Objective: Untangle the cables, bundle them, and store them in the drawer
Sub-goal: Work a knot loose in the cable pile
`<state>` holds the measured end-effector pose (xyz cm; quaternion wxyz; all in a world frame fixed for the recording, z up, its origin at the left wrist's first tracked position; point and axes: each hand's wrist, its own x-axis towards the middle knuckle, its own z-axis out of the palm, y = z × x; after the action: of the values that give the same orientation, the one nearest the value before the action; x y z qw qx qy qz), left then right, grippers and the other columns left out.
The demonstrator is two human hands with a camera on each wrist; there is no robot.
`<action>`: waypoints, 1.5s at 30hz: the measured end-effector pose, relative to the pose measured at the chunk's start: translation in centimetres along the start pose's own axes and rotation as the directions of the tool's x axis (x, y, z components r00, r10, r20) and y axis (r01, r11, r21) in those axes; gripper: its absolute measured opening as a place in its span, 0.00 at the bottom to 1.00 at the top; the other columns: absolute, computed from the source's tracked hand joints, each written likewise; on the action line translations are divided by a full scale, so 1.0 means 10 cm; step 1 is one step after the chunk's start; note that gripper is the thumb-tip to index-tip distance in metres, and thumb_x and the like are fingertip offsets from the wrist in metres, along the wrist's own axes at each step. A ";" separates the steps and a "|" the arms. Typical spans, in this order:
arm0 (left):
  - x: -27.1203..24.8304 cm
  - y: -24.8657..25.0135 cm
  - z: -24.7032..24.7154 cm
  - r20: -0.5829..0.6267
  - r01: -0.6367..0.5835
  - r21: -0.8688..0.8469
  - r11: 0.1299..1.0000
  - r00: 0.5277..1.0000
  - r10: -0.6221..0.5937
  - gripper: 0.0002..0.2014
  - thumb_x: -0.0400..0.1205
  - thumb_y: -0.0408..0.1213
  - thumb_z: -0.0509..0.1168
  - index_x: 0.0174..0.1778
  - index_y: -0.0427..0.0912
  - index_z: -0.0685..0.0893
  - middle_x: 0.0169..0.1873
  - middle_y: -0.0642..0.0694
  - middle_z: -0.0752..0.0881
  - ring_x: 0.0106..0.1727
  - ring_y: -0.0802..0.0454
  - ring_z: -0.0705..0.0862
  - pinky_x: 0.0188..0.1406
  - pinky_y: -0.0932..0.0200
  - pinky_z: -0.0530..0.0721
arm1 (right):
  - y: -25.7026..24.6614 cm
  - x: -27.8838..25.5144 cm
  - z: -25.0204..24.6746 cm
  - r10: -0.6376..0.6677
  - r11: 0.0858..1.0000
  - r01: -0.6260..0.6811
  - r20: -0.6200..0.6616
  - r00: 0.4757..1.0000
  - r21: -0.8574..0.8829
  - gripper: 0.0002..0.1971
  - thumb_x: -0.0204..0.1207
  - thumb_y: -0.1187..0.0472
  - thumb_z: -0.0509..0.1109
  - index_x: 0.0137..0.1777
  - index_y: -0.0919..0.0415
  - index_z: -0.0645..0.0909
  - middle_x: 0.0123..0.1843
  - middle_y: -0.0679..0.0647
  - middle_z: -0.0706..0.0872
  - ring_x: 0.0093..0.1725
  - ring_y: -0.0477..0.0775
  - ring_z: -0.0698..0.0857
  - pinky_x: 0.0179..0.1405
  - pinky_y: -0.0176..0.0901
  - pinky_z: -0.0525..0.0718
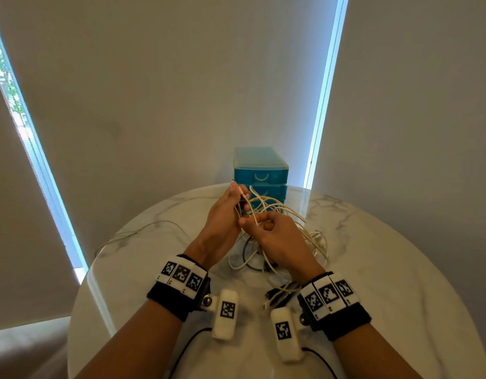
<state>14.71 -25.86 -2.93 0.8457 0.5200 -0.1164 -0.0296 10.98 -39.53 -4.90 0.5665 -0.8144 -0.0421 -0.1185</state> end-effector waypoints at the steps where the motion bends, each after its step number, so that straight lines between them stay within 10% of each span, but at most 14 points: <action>1: 0.00 0.00 0.00 0.005 0.010 -0.046 0.999 1.000 -0.010 0.19 0.96 0.51 0.54 0.57 0.40 0.84 0.40 0.47 0.81 0.37 0.57 0.76 0.54 0.49 0.79 | 0.00 0.00 0.01 0.007 1.000 -0.007 -0.002 1.000 -0.004 0.16 0.80 0.40 0.80 0.50 0.53 0.89 0.29 0.50 0.87 0.24 0.45 0.80 0.32 0.45 0.80; 10: 0.00 -0.01 -0.06 0.127 -0.003 -0.069 0.998 0.992 0.012 0.20 0.97 0.49 0.53 0.59 0.41 0.87 0.43 0.45 0.84 0.35 0.55 0.77 0.33 0.61 0.80 | -0.03 -0.07 0.03 0.006 0.999 -0.015 0.163 0.987 0.050 0.19 0.90 0.48 0.72 0.41 0.60 0.85 0.27 0.48 0.88 0.20 0.47 0.81 0.21 0.36 0.80; 18: -0.01 -0.03 -0.07 0.160 -0.097 0.114 0.989 0.984 0.078 0.22 0.98 0.50 0.47 0.80 0.48 0.78 0.59 0.38 0.92 0.43 0.49 0.88 0.44 0.51 0.90 | -0.04 -0.08 0.04 -0.049 0.998 0.052 0.094 0.994 -0.025 0.18 0.89 0.49 0.73 0.46 0.64 0.91 0.33 0.56 0.94 0.26 0.52 0.89 0.33 0.43 0.89; 28: 0.03 -0.10 -0.07 0.182 -0.011 0.061 0.998 0.983 -0.001 0.23 0.96 0.31 0.52 0.77 0.52 0.87 0.66 0.43 0.91 0.41 0.56 0.84 0.40 0.63 0.87 | 0.02 -0.03 0.05 -0.045 0.995 0.054 0.109 0.993 -0.087 0.20 0.92 0.48 0.68 0.47 0.63 0.89 0.31 0.58 0.93 0.23 0.47 0.87 0.35 0.44 0.87; 33: 0.02 -0.14 -0.05 0.143 -0.113 0.112 0.987 0.985 0.097 0.26 0.96 0.30 0.54 0.84 0.63 0.77 0.53 0.46 0.91 0.41 0.58 0.85 0.37 0.63 0.85 | 0.05 -0.02 0.07 0.006 0.993 0.012 0.150 0.989 -0.117 0.27 0.95 0.41 0.55 0.50 0.60 0.86 0.28 0.56 0.88 0.20 0.45 0.83 0.26 0.38 0.79; 37: 0.03 -0.17 -0.08 0.103 -0.215 0.197 0.957 0.975 0.198 0.21 0.97 0.31 0.53 0.82 0.54 0.79 0.49 0.42 0.90 0.57 0.41 0.92 0.48 0.52 0.93 | 0.03 -0.03 0.05 -0.032 0.972 0.048 0.072 0.997 -0.229 0.23 0.96 0.41 0.50 0.45 0.46 0.81 0.38 0.50 0.88 0.37 0.48 0.87 0.39 0.45 0.80; 45: 0.01 -0.16 -0.05 0.153 -0.313 0.356 0.880 0.949 0.276 0.20 0.98 0.33 0.50 0.83 0.52 0.76 0.58 0.41 0.91 0.56 0.39 0.95 0.51 0.54 0.93 | -0.01 -0.10 0.00 0.092 0.863 0.019 0.193 0.977 -0.504 0.21 0.92 0.55 0.56 0.60 0.65 0.89 0.58 0.63 0.92 0.59 0.66 0.89 0.61 0.55 0.87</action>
<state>15.07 -26.18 -4.50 0.7180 0.6465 -0.2389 0.0967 10.02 -39.40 -5.10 0.3291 -0.9423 -0.0539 -0.0279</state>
